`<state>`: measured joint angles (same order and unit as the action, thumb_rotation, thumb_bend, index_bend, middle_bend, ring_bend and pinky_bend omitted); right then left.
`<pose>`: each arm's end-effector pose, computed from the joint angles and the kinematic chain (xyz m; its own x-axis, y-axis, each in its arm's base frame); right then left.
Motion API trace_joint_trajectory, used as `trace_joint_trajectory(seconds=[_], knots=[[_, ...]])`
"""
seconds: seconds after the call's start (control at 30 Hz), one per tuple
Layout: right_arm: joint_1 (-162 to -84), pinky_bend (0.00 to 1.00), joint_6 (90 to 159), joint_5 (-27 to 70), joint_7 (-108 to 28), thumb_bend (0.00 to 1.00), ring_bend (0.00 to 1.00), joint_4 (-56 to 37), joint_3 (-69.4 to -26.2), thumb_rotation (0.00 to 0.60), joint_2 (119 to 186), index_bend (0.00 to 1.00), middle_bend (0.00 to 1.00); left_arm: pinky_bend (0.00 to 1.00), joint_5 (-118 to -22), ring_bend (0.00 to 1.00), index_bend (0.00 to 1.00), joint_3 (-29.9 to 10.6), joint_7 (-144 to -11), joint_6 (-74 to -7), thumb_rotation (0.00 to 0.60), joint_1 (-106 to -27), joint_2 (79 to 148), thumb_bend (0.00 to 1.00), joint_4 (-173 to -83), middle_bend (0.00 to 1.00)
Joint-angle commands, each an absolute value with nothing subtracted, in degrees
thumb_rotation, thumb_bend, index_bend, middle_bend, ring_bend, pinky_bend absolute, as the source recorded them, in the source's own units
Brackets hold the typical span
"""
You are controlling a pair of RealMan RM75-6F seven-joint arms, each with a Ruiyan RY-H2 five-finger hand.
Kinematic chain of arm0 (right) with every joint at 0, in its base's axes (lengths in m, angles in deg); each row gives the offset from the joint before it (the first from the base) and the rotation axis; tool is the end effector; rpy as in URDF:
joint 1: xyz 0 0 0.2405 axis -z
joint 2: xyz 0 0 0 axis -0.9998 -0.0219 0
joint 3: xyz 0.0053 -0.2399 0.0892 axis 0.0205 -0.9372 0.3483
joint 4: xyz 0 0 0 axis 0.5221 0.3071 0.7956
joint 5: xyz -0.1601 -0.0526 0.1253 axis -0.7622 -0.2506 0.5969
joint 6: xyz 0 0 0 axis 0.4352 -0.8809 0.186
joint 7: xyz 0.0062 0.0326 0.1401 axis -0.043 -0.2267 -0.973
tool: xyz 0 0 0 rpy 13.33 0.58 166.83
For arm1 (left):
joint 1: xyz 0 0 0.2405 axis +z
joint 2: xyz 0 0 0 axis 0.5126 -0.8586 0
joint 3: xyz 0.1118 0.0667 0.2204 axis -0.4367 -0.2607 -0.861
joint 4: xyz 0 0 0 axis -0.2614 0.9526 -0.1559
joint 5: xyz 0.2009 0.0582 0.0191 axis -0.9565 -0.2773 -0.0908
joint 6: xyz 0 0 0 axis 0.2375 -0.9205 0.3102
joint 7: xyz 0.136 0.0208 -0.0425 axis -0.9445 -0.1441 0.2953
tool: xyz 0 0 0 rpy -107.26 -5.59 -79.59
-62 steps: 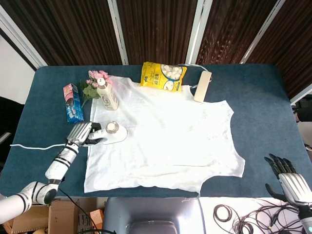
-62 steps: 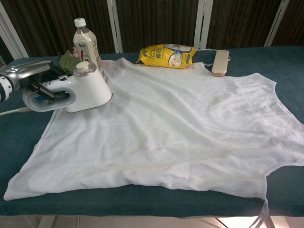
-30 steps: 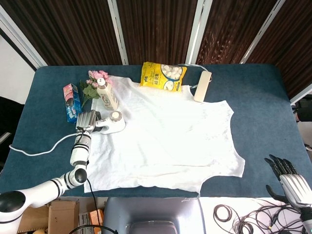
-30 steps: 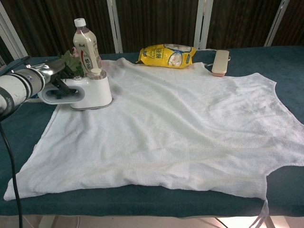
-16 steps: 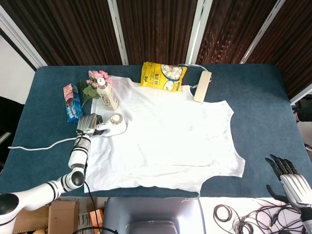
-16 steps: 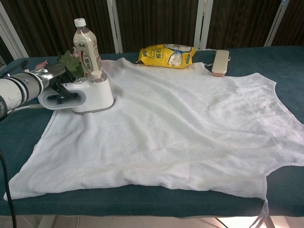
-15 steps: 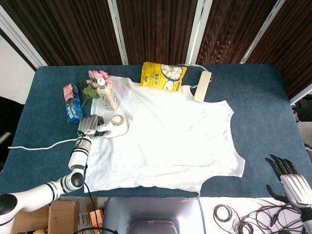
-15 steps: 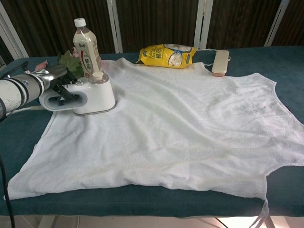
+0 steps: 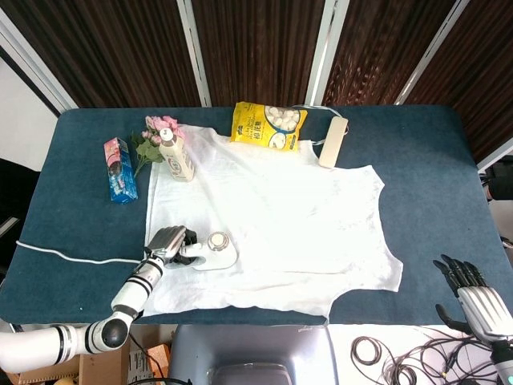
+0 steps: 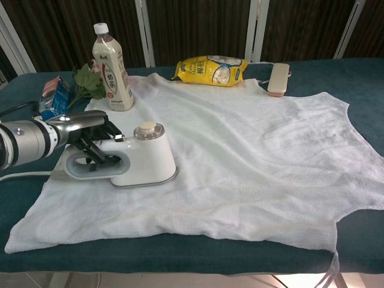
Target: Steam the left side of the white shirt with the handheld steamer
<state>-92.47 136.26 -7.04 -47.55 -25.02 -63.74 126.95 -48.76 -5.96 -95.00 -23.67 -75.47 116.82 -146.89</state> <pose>-0.3455 -0.1373 0.1606 0.4019 -0.3150 0.8598 -0.9091 -0.0252 0.4157 -0.1561 0.3364 -0.0267 0.1598 0.5374 0.8281 0.9871 -0.0924 -0.1306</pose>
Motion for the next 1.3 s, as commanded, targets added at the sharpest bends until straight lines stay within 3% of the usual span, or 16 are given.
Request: trace_joint_trajectory(seconds=[0.03,0.3,0.6,0.8,1.1,1.3], knots=[[-92.48,0.00,136.24,-7.04,-47.64,0.36,0.00,-25.00,-63.76,0.600,126.93,0.00,0.00,0.65,-50.57,0.79,0.67,-6.74,-94.97,-25.50,0.600,-75.25,116.62,0.56,-148.66,0.77],[-92.36,0.00,136.81,-7.59,-49.05,0.36,0.00,-24.77,-63.93,0.600,126.46,0.00,0.00,0.65,-51.53,0.79,0.67,-1.22,-92.49,-28.52,0.600,-78.08,120.66,0.56,-139.86,0.77],[-92.64,0.00,136.40,-8.00,-50.06,0.36,0.00,-24.41,-64.19,0.600,126.24,0.00,0.00,0.65,-49.32,0.79,0.67,1.18,-91.58,-26.46,0.600,-82.51,130.33,0.56,-119.44,0.77],[-92.69,0.00,136.29,-7.89,-50.36,0.36,0.00,-24.23,-64.19,0.600,126.19,0.00,0.00,0.65,-49.42,0.78,0.67,2.14,-90.69,-25.06,0.600,-83.85,134.58,0.56,-112.21,0.77],[-92.69,0.00,136.33,-8.06,-50.24,0.36,0.00,-24.26,-64.30,0.600,126.22,0.00,0.00,0.65,-49.89,0.78,0.67,1.09,-92.00,-24.24,0.600,-82.74,133.32,0.56,-116.47,0.77],[-92.67,0.00,136.18,-7.96,-49.29,0.36,0.00,-24.42,-64.34,0.600,126.56,0.00,0.00,0.65,-50.82,0.78,0.67,-4.04,-97.03,-26.95,0.600,-79.18,127.29,0.56,-133.16,0.77]])
